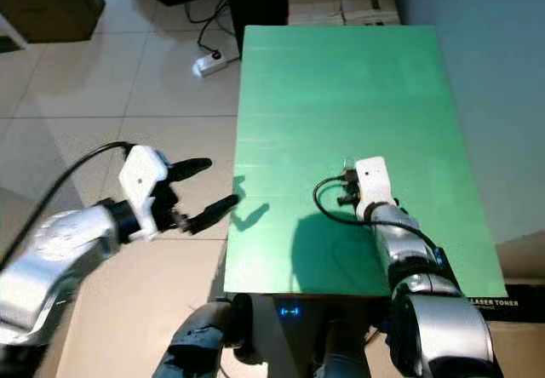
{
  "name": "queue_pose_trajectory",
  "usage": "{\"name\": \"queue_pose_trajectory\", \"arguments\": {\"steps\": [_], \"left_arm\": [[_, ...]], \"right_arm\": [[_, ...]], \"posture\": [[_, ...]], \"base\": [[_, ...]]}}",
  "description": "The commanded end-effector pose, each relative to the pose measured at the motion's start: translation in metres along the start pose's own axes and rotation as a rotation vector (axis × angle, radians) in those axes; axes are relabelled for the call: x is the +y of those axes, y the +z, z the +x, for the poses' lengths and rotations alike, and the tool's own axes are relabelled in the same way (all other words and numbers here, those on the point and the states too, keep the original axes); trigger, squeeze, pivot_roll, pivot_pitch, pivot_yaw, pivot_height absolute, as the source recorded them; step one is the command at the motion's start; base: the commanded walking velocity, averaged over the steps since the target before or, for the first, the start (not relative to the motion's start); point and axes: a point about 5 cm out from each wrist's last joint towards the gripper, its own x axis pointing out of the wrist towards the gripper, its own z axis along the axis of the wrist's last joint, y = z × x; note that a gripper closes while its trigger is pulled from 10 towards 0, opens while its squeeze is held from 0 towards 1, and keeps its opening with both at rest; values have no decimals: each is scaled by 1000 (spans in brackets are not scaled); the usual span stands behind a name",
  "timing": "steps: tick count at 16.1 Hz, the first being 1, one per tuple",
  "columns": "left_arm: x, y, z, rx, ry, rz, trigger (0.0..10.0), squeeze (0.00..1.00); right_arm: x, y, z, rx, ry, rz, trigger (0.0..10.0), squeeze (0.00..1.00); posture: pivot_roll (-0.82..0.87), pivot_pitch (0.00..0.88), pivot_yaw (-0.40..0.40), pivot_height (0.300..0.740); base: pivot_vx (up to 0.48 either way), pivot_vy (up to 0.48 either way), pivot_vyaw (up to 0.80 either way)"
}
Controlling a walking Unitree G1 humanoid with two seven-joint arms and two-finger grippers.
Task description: Hang keys on a hook
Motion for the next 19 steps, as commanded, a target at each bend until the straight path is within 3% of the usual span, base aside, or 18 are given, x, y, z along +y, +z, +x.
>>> {"name": "queue_pose_trajectory", "arguments": {"steps": [1,7,9,14,19], "left_arm": [[0,-5,1,13,8,3,10000,0],[8,-5,21,-42,37,6,10000,0],[6,-9,28,-49,23,14,10000,0],[-3,-16,34,-55,-47,24,10000,0],[-14,-30,48,-38,-62,15,10000,0]], "right_arm": [[6,-35,-8,127,25,25,0,0],[5,-11,-6,-35,25,33,0,0],[12,-7,-9,-97,30,42,0,0],[31,-19,-33,-139,80,64,0,0],[25,-11,-36,-133,9,45,0,0]], "posture": [[271,284,90,740],[170,273,91,740],[120,272,100,740],[8,223,83,740],[-112,177,116,740]], "base": [[0,0,0],[0,0,0],[0,0,0],[0,0,0],[0,0,0]]}}
